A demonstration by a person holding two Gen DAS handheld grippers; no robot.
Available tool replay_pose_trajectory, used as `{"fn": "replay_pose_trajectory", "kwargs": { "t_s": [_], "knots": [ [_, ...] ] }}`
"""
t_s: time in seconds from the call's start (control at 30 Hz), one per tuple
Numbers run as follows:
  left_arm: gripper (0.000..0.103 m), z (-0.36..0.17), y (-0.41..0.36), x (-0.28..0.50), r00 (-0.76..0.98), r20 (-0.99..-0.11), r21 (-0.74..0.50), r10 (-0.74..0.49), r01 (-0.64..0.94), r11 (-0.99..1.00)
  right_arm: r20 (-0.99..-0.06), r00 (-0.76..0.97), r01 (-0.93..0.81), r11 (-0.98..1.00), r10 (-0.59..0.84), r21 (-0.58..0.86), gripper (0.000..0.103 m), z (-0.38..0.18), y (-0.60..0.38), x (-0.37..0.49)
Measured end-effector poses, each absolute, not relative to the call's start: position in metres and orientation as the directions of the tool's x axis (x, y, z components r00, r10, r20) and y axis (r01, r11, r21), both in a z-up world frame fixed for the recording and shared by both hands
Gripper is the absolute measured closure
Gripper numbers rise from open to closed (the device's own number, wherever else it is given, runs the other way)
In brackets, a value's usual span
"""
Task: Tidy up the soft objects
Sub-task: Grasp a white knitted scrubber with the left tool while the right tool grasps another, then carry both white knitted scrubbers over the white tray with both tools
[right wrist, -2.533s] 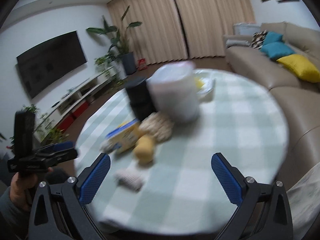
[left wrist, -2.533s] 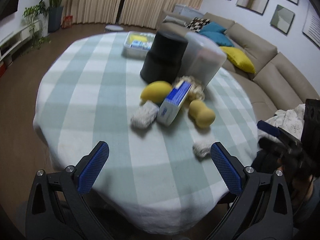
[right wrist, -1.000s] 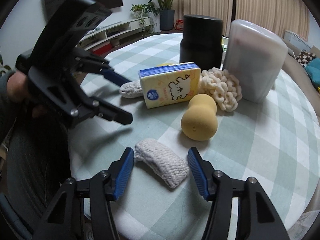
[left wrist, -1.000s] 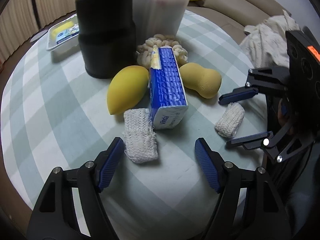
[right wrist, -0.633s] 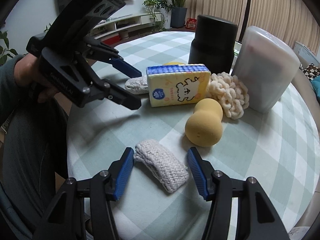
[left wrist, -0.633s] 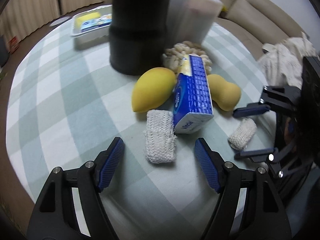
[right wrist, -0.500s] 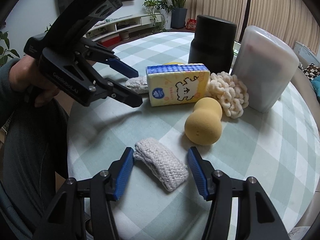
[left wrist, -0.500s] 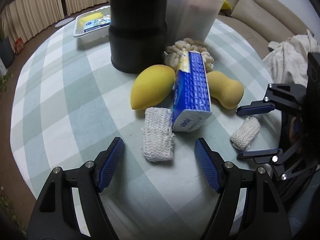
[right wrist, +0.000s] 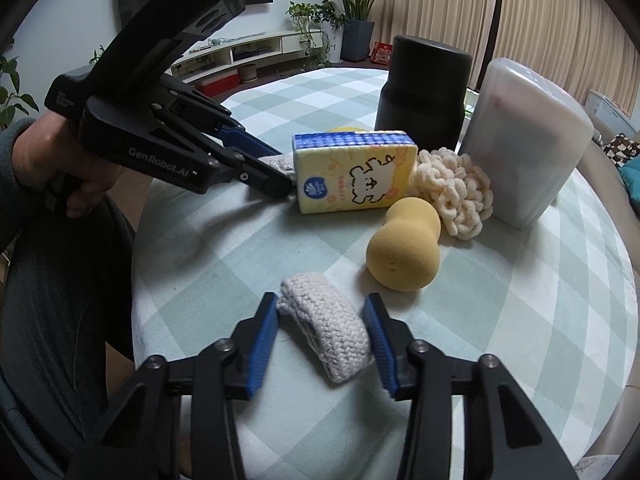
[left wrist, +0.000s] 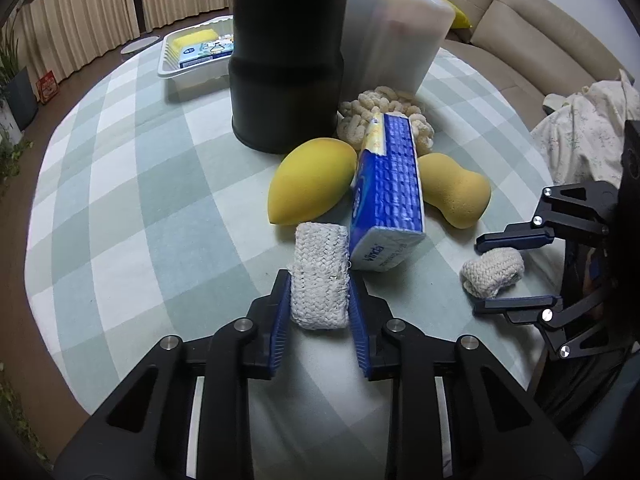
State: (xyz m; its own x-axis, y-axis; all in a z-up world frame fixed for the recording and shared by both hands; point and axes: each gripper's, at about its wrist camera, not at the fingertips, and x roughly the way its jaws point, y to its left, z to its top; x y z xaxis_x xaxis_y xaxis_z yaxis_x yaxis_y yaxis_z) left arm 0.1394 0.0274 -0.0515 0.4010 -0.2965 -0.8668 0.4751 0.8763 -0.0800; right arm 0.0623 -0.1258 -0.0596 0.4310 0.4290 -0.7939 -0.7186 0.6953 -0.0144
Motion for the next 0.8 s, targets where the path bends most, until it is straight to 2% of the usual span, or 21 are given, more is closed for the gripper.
{"fn": "replay_pose_trajectory", "kwargs": {
  "t_s": [0.17,0.5,0.8],
  "knots": [
    [0.078,-0.048,0.026,0.127,0.417,-0.862,-0.081,-0.290,0.450,0.889,-0.794,0.444,-0.724,0.688,0.416,-0.044,0.068,-0.057,-0.124,0.056],
    [0.078,-0.030,0.039,0.102,0.455,-0.838,-0.129,-0.300,0.369,0.921,-0.769,0.454,-0.690,0.724,0.450,0.016,0.070,-0.035,-0.147,0.048],
    [0.078,0.030,0.043,0.069,0.559,-0.755,-0.151,-0.343,0.361,0.920,-0.729,0.493,-0.652,0.756,0.475,0.052,0.070,0.009,-0.177,0.042]
  ]
}}
